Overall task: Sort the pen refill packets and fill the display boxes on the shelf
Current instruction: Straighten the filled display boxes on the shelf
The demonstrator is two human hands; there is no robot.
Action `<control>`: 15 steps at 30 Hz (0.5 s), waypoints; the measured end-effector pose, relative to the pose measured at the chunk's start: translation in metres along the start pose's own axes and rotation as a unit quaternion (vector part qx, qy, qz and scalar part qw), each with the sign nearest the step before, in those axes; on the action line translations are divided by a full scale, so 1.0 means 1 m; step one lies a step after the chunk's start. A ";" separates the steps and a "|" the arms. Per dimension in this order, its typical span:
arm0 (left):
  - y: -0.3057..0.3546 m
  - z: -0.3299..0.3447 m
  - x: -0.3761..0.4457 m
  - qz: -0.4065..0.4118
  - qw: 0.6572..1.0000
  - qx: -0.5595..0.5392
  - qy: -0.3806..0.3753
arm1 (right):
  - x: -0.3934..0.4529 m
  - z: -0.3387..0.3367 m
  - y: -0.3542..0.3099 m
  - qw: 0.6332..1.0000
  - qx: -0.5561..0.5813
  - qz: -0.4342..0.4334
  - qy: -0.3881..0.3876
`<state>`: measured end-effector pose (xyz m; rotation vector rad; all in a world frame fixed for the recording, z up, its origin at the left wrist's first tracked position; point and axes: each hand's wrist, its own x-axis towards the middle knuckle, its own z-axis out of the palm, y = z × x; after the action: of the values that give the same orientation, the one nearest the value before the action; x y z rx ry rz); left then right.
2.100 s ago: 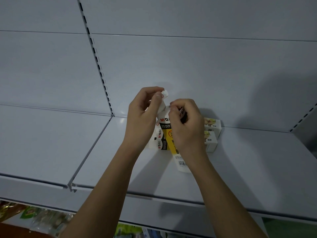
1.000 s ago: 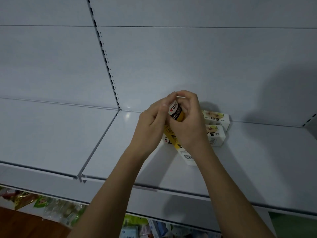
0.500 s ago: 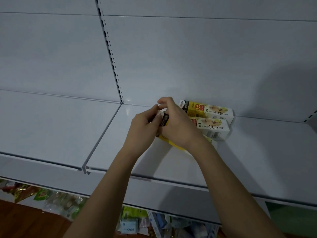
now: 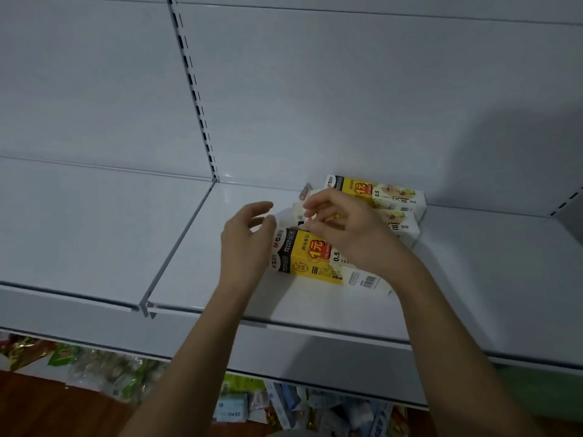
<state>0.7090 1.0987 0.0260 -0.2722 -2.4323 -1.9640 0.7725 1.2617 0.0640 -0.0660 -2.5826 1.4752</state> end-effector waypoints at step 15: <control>0.014 0.006 0.067 -0.128 0.977 0.055 -0.164 | 0.030 -0.038 0.036 0.986 -0.140 0.081 -0.029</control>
<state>0.6457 1.1159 0.0458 -0.3186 -2.9053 -2.0085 0.7473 1.3164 0.0557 -0.2783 -2.8754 1.1645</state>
